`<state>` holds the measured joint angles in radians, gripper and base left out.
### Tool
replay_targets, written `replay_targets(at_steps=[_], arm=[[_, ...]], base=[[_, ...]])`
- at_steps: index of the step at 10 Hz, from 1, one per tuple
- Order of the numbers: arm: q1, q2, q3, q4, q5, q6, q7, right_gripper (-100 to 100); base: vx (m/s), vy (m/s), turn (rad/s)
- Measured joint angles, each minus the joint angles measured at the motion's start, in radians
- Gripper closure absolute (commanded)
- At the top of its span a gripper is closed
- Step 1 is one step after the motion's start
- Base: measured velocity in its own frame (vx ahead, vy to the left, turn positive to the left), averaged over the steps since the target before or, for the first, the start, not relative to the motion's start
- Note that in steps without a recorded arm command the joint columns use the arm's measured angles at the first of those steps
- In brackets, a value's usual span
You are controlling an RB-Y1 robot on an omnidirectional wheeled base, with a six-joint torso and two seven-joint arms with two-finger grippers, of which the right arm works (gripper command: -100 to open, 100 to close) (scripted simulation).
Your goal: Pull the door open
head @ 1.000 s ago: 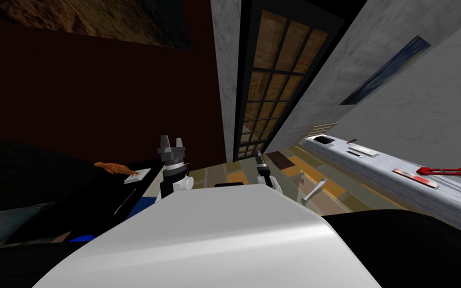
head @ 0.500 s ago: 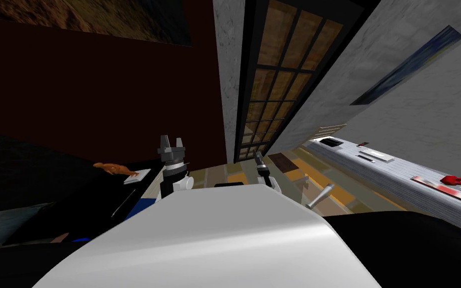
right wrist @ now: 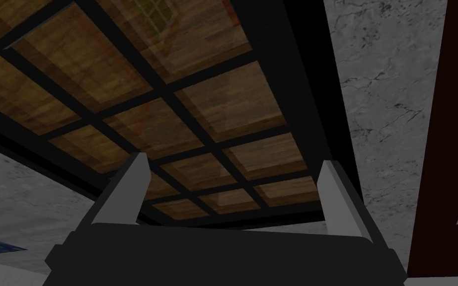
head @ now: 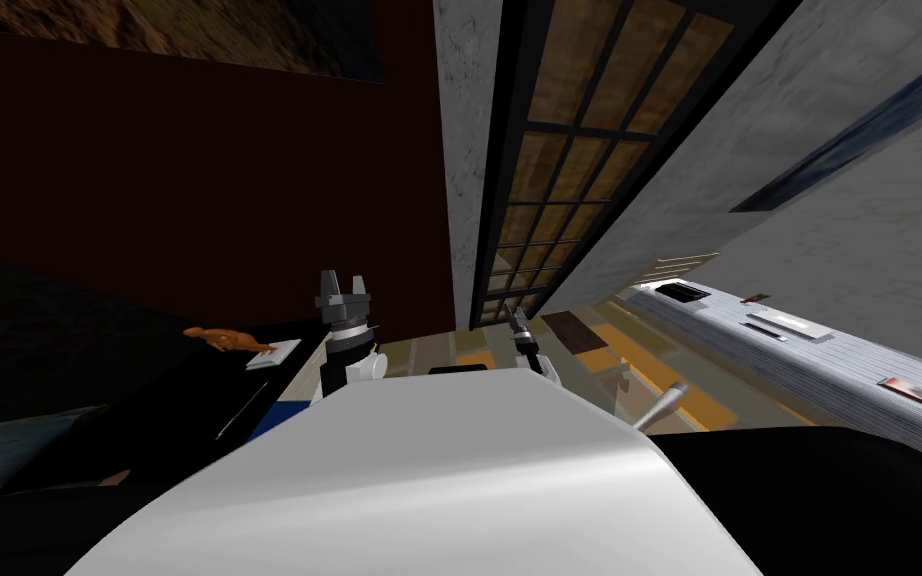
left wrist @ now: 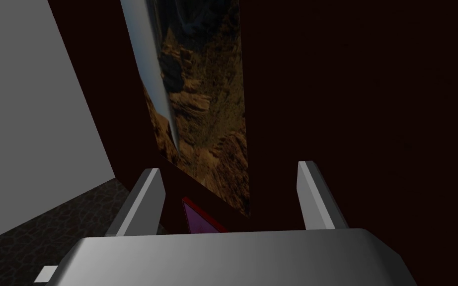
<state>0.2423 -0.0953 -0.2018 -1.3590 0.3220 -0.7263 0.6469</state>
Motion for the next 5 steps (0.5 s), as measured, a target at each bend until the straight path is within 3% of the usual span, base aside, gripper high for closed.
replay_targets(at_steps=[5], arm=[[-0.054,0.0,-0.045,0.156,0.046,-0.047,0.133,-100]], base=[[0.089,-0.027,0.067]])
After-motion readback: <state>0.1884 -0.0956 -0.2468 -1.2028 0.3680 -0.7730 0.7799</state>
